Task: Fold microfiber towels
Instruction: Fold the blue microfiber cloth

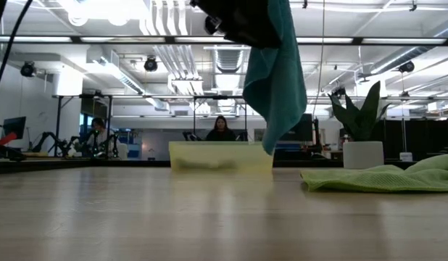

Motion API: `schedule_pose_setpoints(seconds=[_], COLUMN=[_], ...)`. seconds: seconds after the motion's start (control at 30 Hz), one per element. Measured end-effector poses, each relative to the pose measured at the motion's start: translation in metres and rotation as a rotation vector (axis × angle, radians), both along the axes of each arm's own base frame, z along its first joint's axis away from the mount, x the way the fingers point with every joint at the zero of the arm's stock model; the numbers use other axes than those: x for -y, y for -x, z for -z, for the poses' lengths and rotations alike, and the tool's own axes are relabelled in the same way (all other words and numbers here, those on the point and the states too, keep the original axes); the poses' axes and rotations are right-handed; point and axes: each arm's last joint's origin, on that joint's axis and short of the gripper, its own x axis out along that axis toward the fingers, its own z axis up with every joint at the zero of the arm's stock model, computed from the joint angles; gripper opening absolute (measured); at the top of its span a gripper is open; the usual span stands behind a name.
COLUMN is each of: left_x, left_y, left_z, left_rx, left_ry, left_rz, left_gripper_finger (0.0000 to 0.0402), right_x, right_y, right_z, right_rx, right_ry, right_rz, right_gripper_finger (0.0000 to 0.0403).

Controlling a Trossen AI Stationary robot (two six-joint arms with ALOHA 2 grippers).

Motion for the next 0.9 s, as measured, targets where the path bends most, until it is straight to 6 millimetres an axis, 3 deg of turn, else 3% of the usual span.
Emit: schedule_pose_setpoints(seconds=[0.43, 0.73, 0.9], left_x=[-0.0017, -0.0021, -0.0016], left_y=[0.0023, 0.0005, -0.0001], left_z=[0.0052, 0.0009, 0.0004], left_rx=[-0.046, -0.01, -0.001], left_ry=[-0.015, -0.009, 0.001], left_rz=[-0.012, -0.016, -0.001], left_gripper_finger=[0.0189, 0.0115, 0.0103], right_x=[0.0, 0.0004, 0.0012], right_y=[-0.0002, -0.0002, -0.0001], right_z=[-0.0002, -0.0003, -0.0003], right_rx=[0.002, 0.003, 0.003], right_ry=[0.003, 0.003, 0.003], right_rz=[-0.002, 0.0, 0.003], right_gripper_finger=[0.0009, 0.0009, 0.0009])
